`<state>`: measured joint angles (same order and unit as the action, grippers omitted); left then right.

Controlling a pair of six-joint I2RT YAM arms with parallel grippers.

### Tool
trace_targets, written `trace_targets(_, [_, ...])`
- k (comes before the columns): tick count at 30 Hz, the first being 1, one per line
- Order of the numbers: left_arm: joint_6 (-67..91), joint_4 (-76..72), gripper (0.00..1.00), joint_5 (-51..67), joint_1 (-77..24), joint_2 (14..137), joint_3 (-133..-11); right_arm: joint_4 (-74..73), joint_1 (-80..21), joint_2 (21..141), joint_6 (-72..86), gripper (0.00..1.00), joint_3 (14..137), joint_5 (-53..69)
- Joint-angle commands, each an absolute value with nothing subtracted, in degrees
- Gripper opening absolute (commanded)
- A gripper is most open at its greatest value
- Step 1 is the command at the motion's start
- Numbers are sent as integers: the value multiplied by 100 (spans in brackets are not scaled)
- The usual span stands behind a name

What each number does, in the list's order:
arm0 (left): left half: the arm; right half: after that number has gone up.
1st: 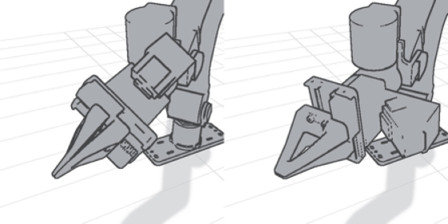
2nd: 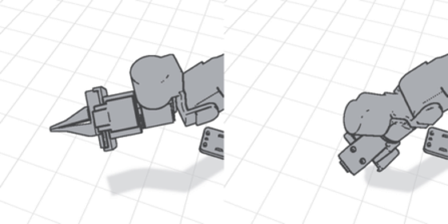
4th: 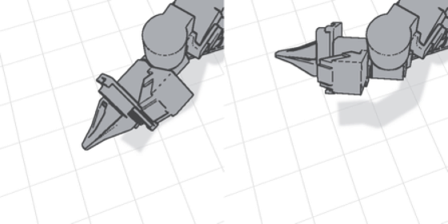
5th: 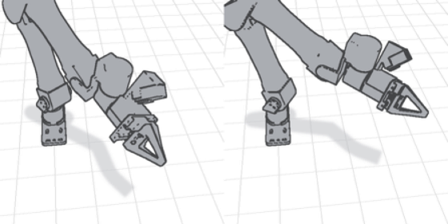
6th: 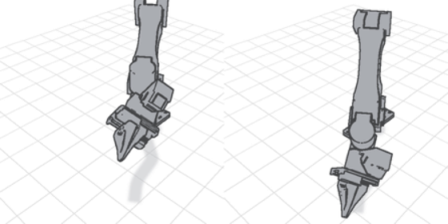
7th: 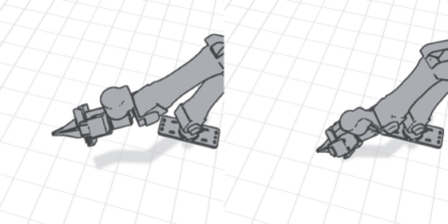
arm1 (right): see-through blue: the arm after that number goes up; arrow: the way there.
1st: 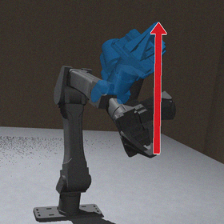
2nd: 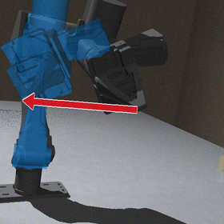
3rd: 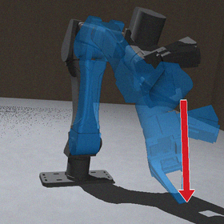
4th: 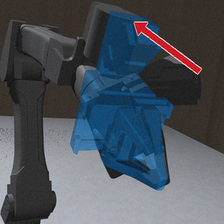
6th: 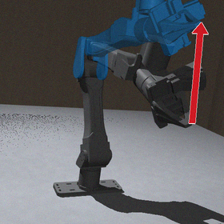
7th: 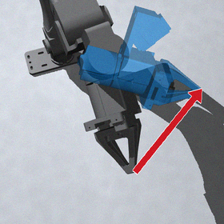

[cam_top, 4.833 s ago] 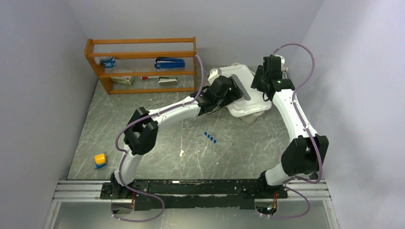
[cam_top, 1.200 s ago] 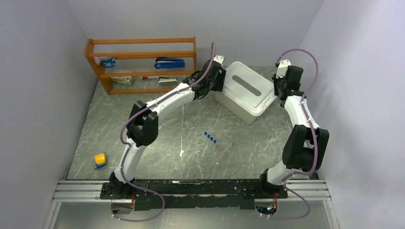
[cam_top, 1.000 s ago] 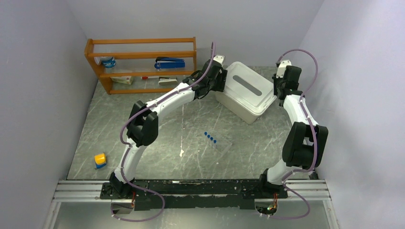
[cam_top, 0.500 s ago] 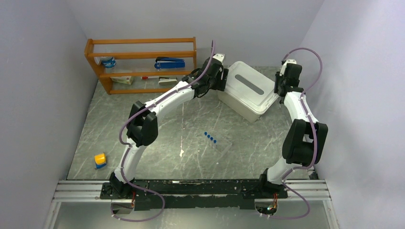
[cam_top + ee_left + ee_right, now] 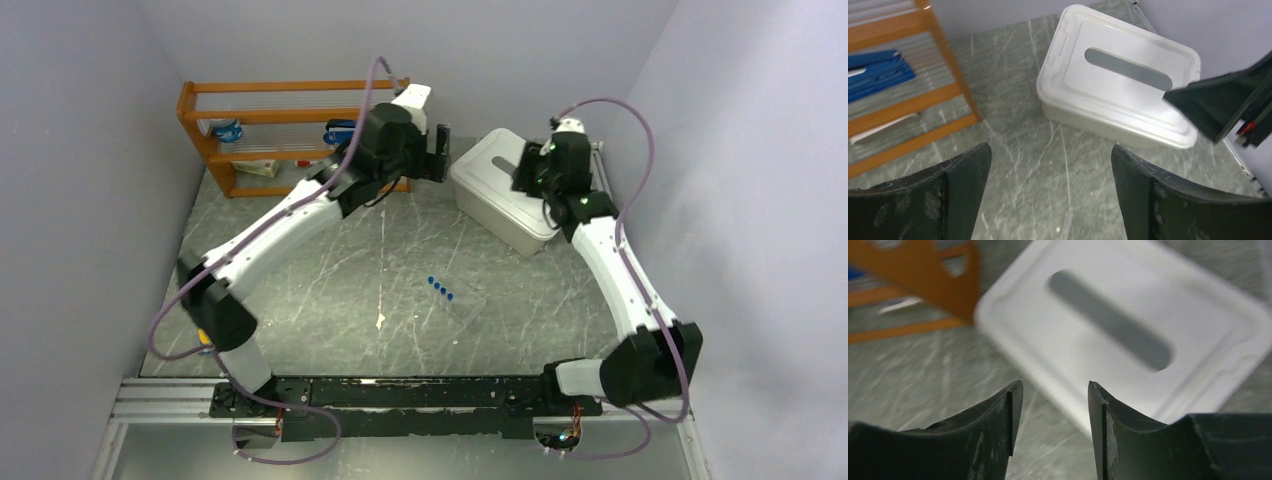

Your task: Organize the chemistry lab equipment

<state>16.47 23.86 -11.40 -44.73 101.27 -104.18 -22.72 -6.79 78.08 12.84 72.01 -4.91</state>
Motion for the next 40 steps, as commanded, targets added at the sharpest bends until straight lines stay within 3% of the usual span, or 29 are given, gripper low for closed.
trace_targets(1, [1825, 2901, 95, -1393, -4482, 9211, -9538, -2846, -1631, 6938, 2395, 56, 6698, -729])
trace_targets(3, [1850, 3144, 96, -1391, -4479, 8684, -9074, -3086, -1907, 6567, 2577, 57, 6522, -551])
trace_targets(4, [1845, 3292, 97, -1463, -4481, 8432, -8860, -3239, -1973, 6385, 2593, 65, 6453, -387])
trace_targets(5, [1865, 3445, 97, -1640, -4479, 8147, -8506, -3456, -2025, 6179, 2661, 90, 6422, -381])
trace_targets(6, [1882, 3574, 97, -1743, -4482, 7866, -8211, -3680, -2041, 6032, 2744, 99, 6417, -460])
trace_targets(13, [1825, 4341, 97, -2506, -4475, 6147, -7167, -5175, -2041, 4955, 3386, 100, 6799, -1657])
trace_targets(24, [2115, 5589, 97, -3874, -4477, 4238, -7681, -6290, -2048, 4153, 3524, 100, 7593, -2172])
trace_targets(40, [2419, 6399, 97, -3848, -4480, 3658, -8131, -6614, -2037, 3712, 3198, 100, 7831, -2072])
